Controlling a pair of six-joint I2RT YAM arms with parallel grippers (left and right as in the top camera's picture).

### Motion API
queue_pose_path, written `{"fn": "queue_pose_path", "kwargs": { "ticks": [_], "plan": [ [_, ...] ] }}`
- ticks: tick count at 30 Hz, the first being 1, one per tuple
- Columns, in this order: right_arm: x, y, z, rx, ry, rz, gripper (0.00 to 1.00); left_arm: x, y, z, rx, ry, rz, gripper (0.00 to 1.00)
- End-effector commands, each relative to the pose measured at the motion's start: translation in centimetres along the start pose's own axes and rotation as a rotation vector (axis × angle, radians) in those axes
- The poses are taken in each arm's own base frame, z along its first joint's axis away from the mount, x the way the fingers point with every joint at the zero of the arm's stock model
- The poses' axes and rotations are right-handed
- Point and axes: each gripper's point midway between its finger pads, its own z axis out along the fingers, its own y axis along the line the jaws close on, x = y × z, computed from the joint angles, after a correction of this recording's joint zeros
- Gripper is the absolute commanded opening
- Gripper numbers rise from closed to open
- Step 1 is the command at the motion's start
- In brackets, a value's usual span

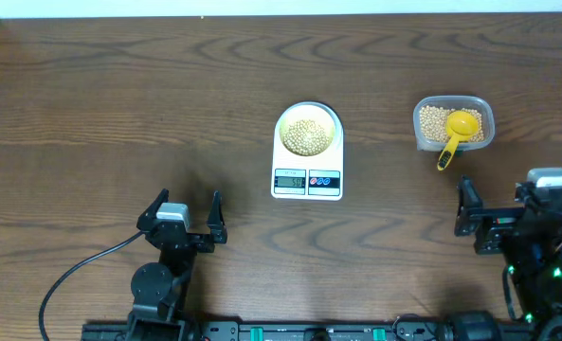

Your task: Scoop item into bowl and weigh 50g on scale

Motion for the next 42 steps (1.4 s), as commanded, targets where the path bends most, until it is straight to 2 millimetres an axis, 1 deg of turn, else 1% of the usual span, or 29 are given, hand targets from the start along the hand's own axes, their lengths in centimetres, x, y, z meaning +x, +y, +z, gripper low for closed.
{"fn": "queue_pose_path", "kwargs": {
  "ticks": [1, 7, 11, 18, 24, 28, 33, 38, 42],
  "plan": [
    [0.2, 0.2, -0.1, -0.009, -0.063, 0.015, 0.99, 1.6, 0.6, 0.1, -0.03, 0.048, -0.007, 0.98],
    [0.2, 0.7, -0.9, -0.039, -0.178, 0.016, 0.99, 1.6, 0.6, 0.1, -0.03, 0.048, -0.007, 0.97],
    [1.1, 0.8, -1.4, -0.051, -0.258, 0.02, 0.99, 1.6, 0.6, 0.1, -0.03, 0.048, -0.007, 0.98],
    [2.1, 1.1, -1.6, -0.075, -0.337, 0.023, 0.99, 1.6, 0.6, 0.1, -0.03, 0.048, -0.007, 0.98],
    [2.2, 1.3, -2.0, -0.088, -0.392, 0.024, 0.99, 1.6, 0.6, 0.1, -0.03, 0.048, -0.007, 0.98],
    [2.2, 1.3, -1.7, -0.088, -0.403, 0.025, 0.99, 1.6, 0.6, 0.1, -0.03, 0.048, -0.007, 0.97],
    [1.7, 1.4, -1.1, -0.089, -0.46, 0.029, 0.99, 1.6, 0.6, 0.1, -0.03, 0.048, -0.007, 0.98],
    [2.2, 1.6, -0.1, -0.093, -0.482, 0.029, 0.99, 1.6, 0.6, 0.1, -0.03, 0.048, -0.007, 0.97],
    [2.3, 1.9, 0.8, -0.105, -0.538, 0.031, 0.99, 1.6, 0.6, 0.1, -0.03, 0.048, -0.007, 0.97]
  ]
}}
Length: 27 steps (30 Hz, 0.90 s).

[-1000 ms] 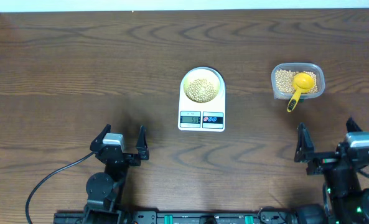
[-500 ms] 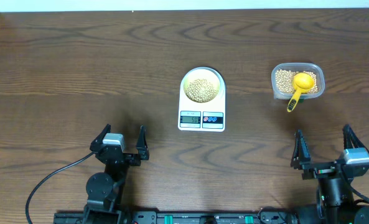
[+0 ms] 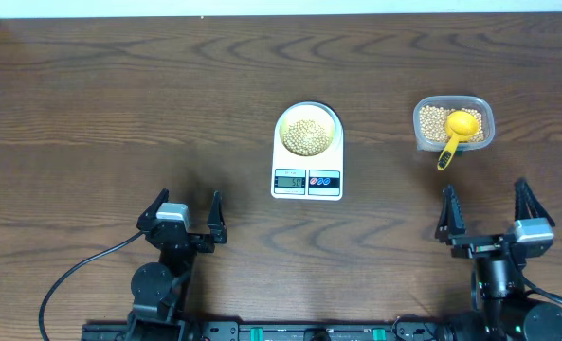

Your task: Scoop item into bowl and weigh 50g on scale

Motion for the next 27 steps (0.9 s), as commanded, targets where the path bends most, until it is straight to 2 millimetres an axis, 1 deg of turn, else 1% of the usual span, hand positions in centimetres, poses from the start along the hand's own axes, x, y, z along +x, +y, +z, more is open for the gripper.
{"fn": "queue_pose_path", "kwargs": {
  "ticks": [1, 5, 11, 15, 18, 21, 27],
  "plan": [
    [0.5, 0.5, 0.4, -0.024, -0.035, 0.014, 0.99, 1.6, 0.6, 0.1, -0.029, 0.048, -0.007, 0.98],
    [1.0, 0.8, 0.7, -0.039, -0.089, 0.019, 0.99, 1.6, 0.6, 0.1, -0.029, 0.048, -0.007, 0.98],
    [2.2, 1.4, 1.0, -0.066, -0.162, 0.031, 0.99, 1.6, 0.6, 0.1, -0.029, 0.048, -0.007, 0.98],
    [3.0, 1.5, 1.0, -0.067, -0.176, 0.032, 0.99, 1.6, 0.6, 0.1, -0.029, 0.048, -0.007, 0.98],
    [4.2, 1.5, 1.2, -0.067, -0.145, 0.031, 0.99, 1.6, 0.6, 0.1, -0.029, 0.048, -0.007, 0.98],
    [4.7, 1.5, 1.3, -0.067, -0.125, 0.03, 0.99, 1.6, 0.6, 0.1, -0.029, 0.048, -0.007, 0.98],
    [7.5, 1.5, 1.4, -0.065, -0.009, 0.023, 0.99, 1.6, 0.6, 0.1, -0.029, 0.048, -0.007, 0.98]
  ]
}}
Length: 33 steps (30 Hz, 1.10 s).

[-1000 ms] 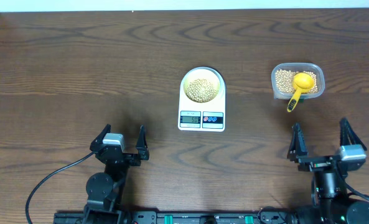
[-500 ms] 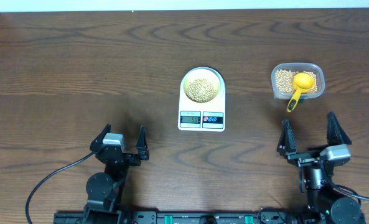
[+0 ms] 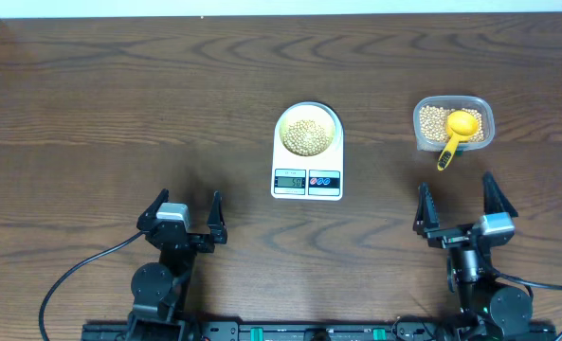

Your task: Scoop item into bowl and weigh 50g on scale

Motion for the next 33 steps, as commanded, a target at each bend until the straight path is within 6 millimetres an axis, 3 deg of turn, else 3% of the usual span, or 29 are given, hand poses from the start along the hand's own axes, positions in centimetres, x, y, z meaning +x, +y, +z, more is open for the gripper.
{"fn": "queue_pose_path", "kwargs": {
  "ticks": [1, 6, 11, 22, 33],
  "plan": [
    [1.0, 0.2, -0.1, -0.006, 0.039, 0.012, 0.99, 1.6, 0.6, 0.1, -0.029, 0.048, -0.007, 0.98],
    [3.6, 0.2, -0.3, -0.008, 0.146, 0.01, 0.99, 1.6, 0.6, 0.1, -0.029, 0.048, -0.007, 0.98],
    [7.6, 0.4, -1.2, -0.016, 0.31, 0.005, 0.99, 1.6, 0.6, 0.1, -0.029, 0.048, -0.007, 0.98],
    [7.5, 0.4, -1.2, -0.034, 0.307, -0.113, 0.99, 1.6, 0.6, 0.1, -0.029, 0.048, -0.007, 0.98],
    [7.5, -2.5, -1.3, 0.079, 0.312, -0.134, 0.99, 1.6, 0.6, 0.1, -0.029, 0.048, -0.007, 0.98]
  ]
}}
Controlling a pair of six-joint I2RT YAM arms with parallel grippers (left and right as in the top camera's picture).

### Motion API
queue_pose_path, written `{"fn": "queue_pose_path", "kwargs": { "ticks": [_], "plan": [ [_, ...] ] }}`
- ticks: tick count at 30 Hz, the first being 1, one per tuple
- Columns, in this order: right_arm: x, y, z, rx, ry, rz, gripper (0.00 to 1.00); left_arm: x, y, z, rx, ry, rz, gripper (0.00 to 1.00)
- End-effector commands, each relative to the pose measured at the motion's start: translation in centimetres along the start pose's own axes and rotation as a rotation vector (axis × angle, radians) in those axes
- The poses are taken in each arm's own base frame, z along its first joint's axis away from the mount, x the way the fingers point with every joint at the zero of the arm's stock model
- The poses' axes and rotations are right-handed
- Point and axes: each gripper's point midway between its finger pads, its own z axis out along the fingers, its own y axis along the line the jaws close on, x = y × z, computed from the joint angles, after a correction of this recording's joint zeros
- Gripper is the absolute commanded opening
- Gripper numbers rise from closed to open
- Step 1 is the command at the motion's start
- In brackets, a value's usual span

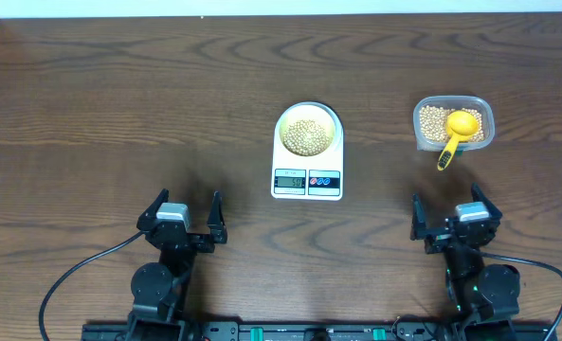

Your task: Scoop item into bowl and weigh 50g on scale

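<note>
A white digital scale sits mid-table with a white bowl of yellowish beans on it. Its display is lit but unreadable. To the right, a clear tub holds more beans, and a yellow scoop rests in it with its handle over the near rim. My right gripper is open near the front edge, below the tub, with nothing between its fingers. My left gripper is open at the front left, empty, far from the scale.
A black cable runs from the left arm's base toward the front left edge. The brown wooden table stretches to a pale wall strip at the back.
My right gripper has drawn slightly left and its open fingers stand a little closer together. The left arm, scale, bowl, tub and scoop are unchanged.
My right gripper was turned sideways at the far right edge below the tub. Then it stood open, facing forward, farther in. It moved further left at each moment and now rests below the tub. The scoop stayed in the tub and the left arm never moved.
</note>
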Motion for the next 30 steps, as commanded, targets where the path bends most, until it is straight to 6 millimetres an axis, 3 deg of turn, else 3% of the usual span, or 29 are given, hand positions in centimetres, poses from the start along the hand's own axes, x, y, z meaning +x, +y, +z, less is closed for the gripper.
{"fn": "queue_pose_path", "kwargs": {
  "ticks": [1, 5, 19, 30],
  "plan": [
    [0.2, -1.5, -0.1, 0.062, 0.008, 0.002, 0.99, 1.6, 0.6, 0.1, -0.029, 0.048, -0.007, 0.98],
    [0.4, -3.1, -0.2, 0.122, 0.013, 0.034, 0.99, 1.6, 0.6, 0.1, -0.029, 0.048, -0.007, 0.98],
    [0.2, -1.1, 0.0, 0.037, 0.007, 0.012, 0.99, 1.6, 0.6, 0.1, -0.029, 0.048, -0.007, 0.98],
    [0.3, -1.2, -0.1, 0.047, 0.008, 0.002, 0.99, 1.6, 0.6, 0.1, -0.029, 0.048, -0.007, 0.97]
  ]
}}
